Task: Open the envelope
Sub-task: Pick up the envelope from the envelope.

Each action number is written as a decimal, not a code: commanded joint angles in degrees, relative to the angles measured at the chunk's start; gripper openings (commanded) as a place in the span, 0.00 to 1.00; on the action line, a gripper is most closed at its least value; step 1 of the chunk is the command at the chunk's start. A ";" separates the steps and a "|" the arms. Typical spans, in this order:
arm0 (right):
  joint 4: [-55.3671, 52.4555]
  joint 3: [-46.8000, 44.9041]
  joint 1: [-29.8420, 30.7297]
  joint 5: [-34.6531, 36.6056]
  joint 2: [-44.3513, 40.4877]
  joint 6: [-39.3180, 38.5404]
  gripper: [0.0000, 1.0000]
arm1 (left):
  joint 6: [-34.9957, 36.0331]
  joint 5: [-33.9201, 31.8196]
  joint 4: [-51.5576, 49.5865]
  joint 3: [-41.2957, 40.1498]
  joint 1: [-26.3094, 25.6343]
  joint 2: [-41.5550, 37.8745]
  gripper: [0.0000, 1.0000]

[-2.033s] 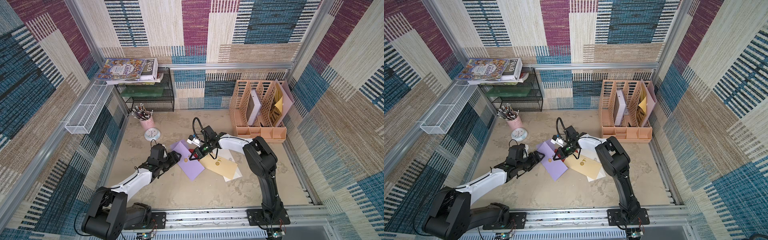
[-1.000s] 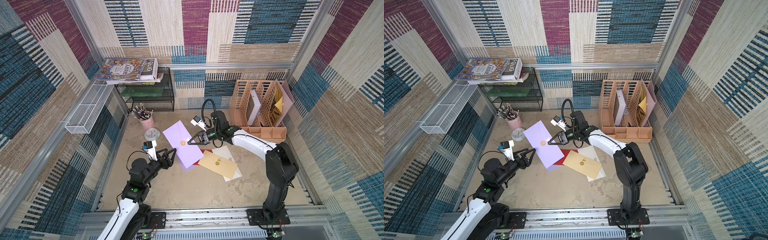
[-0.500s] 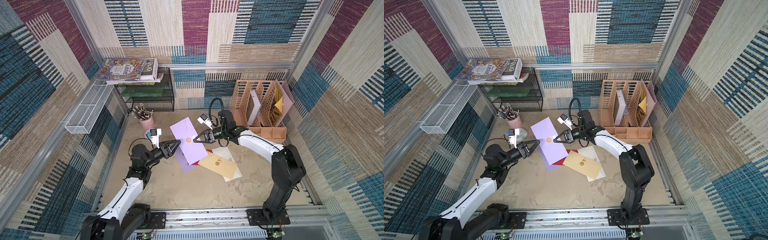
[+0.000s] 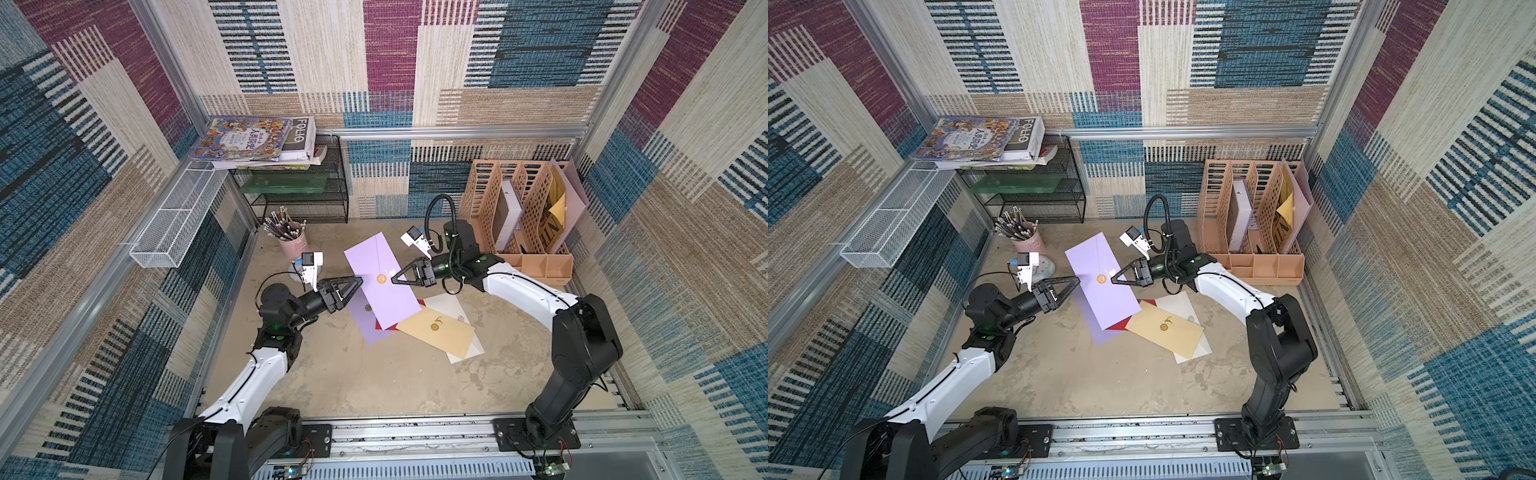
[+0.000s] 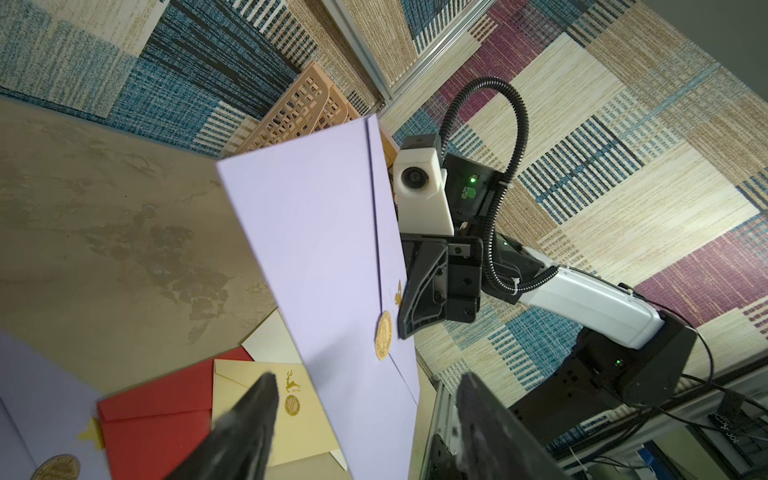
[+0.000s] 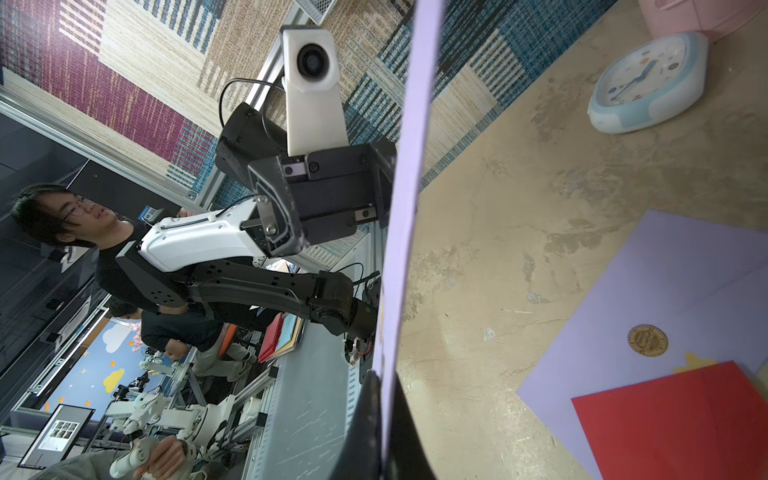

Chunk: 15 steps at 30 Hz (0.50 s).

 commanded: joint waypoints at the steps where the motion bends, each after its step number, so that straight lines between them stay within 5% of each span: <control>1: 0.51 -0.01 0.12 -1.03 -0.20 -0.48 0.00 | 0.05 1.22 2.61 0.32 0.12 0.06 0.70; 10: 1.40 1.02 2.14 -1.21 0.44 0.00 0.00 | -2.06 2.16 5.84 0.32 0.09 1.83 0.65; 15: 2.70 1.80 2.83 -0.77 1.43 0.86 0.00 | -4.44 3.05 9.07 0.40 0.12 3.07 0.45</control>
